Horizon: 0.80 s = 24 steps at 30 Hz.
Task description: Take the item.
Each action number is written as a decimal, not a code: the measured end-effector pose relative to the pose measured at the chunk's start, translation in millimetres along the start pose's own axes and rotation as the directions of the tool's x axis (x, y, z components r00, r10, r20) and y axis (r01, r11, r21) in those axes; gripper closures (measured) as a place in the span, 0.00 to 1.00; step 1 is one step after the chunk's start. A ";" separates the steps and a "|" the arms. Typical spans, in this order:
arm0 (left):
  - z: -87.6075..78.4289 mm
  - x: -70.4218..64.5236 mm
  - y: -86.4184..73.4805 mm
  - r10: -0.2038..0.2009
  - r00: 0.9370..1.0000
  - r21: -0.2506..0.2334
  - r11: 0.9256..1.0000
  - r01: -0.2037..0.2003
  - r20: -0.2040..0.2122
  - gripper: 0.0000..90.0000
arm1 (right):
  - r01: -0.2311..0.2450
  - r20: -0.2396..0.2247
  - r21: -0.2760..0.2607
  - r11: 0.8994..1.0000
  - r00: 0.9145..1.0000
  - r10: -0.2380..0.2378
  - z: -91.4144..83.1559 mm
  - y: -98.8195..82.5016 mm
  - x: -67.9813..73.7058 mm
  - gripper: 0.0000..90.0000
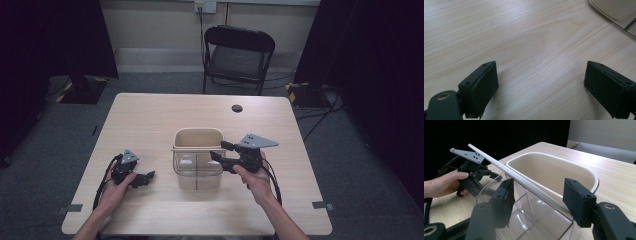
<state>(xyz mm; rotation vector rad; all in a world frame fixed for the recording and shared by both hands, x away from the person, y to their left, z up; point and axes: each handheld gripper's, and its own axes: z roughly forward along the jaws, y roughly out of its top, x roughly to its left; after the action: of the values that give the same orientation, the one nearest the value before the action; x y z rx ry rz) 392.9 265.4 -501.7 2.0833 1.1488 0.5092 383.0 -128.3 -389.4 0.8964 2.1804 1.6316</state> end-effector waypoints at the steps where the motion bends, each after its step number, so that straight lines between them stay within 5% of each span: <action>1: 0.0 0.0 0.0 0.000 1.000 0.000 1.000 0.000 0.000 0.13 | 0.000 0.000 0.000 1.000 1.000 0.000 0.0 0.0 0.0 0.47; 24: 0.2 -0.1 -0.1 -0.003 1.000 -0.001 1.000 0.003 0.003 0.13 | -0.011 -0.011 -0.010 1.000 1.000 0.011 0.8 5.0 -2.5 0.50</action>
<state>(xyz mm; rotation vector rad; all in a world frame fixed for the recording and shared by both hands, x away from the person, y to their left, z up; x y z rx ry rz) 392.9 265.2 -501.8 2.0802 1.1494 0.5050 386.9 -128.4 -385.4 0.9006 2.1763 1.6547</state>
